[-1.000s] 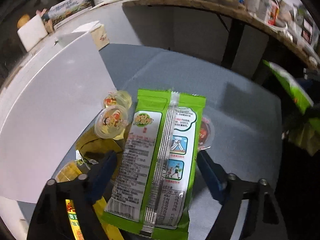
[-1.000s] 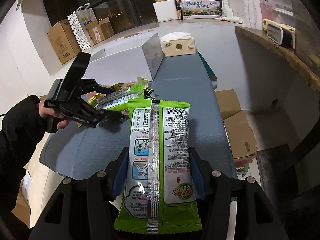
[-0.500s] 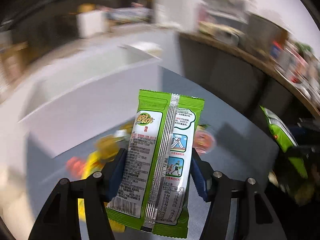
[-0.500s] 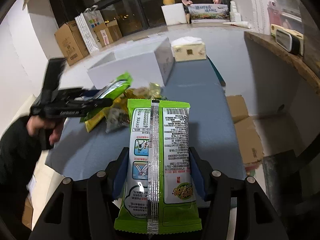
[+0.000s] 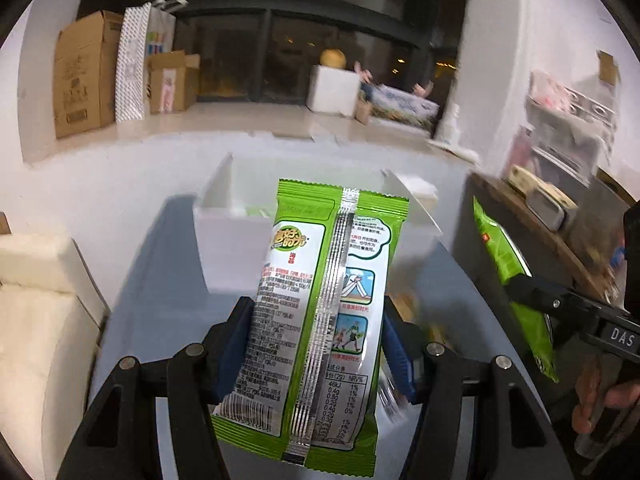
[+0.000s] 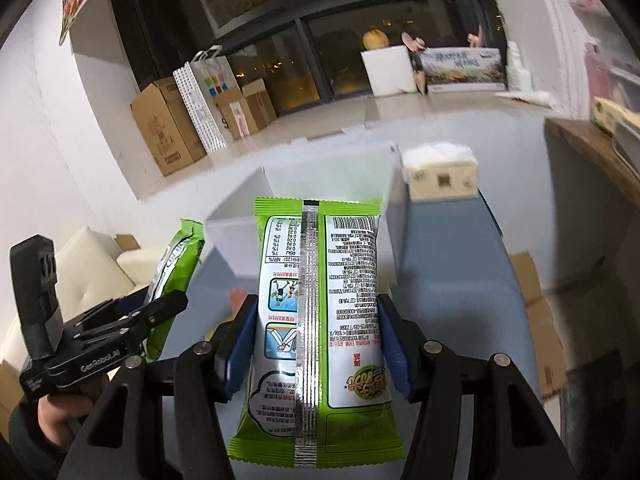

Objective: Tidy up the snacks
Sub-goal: 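Lower packets into the white box with the left tool while the right drops its packet, then grasp the braised-meat packet with the right tool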

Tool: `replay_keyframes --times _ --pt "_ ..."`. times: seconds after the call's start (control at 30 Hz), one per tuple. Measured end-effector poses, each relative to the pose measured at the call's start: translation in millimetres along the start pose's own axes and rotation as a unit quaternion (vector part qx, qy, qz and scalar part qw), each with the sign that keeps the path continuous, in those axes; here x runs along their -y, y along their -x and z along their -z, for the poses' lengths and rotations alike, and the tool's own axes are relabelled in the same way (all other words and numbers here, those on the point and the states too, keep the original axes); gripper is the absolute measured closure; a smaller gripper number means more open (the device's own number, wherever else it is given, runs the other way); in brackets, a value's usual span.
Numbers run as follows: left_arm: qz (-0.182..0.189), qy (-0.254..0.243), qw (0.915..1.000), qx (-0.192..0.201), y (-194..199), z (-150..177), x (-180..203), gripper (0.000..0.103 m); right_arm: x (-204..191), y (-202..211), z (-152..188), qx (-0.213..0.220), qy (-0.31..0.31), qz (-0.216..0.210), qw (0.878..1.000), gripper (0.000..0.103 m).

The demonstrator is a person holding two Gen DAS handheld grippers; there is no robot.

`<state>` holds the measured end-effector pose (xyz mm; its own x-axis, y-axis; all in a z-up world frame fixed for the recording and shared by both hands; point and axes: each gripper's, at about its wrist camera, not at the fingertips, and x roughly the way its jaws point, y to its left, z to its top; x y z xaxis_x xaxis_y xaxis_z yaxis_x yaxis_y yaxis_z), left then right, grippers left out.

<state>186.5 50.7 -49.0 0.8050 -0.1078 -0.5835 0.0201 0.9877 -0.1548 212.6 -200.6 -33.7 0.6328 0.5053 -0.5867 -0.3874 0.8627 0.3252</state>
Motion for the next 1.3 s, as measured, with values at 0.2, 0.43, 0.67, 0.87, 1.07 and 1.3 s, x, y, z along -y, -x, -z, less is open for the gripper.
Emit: replay_keyframes --times 0.2,0.43,0.67,0.87,1.07,1.3 --pt "-0.031 0.019 0.999 0.027 -48.4 -75.6 -27.9 0.037 -4.6 -60.2 -78.0 0.005 -0.003 0.013 1.0 0.041" --pt "-0.008 0.002 0.9997 -0.023 -124.8 -128.6 -36.3 0.015 4.6 -131.0 -143.1 -0.017 -0.02 0.039 0.999 0.017" --pt "-0.011 0.01 0.9995 -0.026 -123.5 -118.8 -49.2 0.0 39.4 -119.7 -129.8 0.002 -0.079 0.052 0.996 0.0" --pt "-0.001 0.015 0.9997 -0.021 -96.3 -103.8 -45.9 0.0 45.6 -88.7 -110.4 0.006 -0.083 0.042 0.996 0.0" --pt "0.008 -0.001 0.9997 -0.023 -58.0 -68.4 -30.8 0.0 16.7 -38.1 -77.9 0.014 -0.012 0.05 0.999 0.0" --pt "0.006 -0.026 0.9994 -0.024 -0.3 12.5 -20.1 0.0 -11.6 5.7 -13.7 0.014 0.044 0.066 0.997 0.0"
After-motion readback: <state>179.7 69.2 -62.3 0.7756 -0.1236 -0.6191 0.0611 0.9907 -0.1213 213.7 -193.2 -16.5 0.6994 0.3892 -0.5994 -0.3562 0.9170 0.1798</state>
